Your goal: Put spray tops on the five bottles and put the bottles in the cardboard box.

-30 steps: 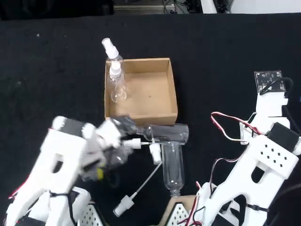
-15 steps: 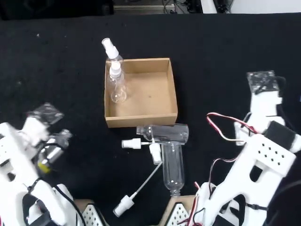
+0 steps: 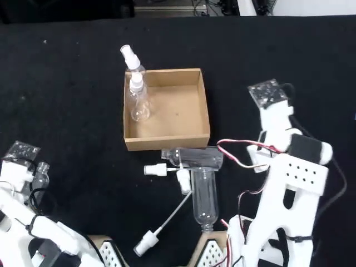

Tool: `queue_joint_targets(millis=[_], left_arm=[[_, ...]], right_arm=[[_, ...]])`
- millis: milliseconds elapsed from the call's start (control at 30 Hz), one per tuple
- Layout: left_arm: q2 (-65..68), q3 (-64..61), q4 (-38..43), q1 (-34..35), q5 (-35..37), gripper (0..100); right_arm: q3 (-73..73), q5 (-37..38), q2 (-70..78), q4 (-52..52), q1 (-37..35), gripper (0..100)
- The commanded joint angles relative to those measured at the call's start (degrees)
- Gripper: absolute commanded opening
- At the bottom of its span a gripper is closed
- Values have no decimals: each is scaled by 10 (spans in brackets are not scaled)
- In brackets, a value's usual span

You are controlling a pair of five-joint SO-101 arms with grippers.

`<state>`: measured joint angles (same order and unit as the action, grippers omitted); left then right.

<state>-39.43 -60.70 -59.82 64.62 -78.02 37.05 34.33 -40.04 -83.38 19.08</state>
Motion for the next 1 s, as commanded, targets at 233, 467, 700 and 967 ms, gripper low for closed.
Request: queue_joint_targets(millis=[233,467,700,967], left_arm=[[2,38,-39,-13,11,310],[3,111,-112,-78,10,310],[4,108,-76,-104,-20,310],[155,153,-62,-109,-17,310]], right_arm=[[-8,-2,-27,-24,-47,174],[-7,-2,-27,-25,-43,174],[-7,-2,-27,-25,-42,174],[-7,-3,-27,-25,-46,174]])
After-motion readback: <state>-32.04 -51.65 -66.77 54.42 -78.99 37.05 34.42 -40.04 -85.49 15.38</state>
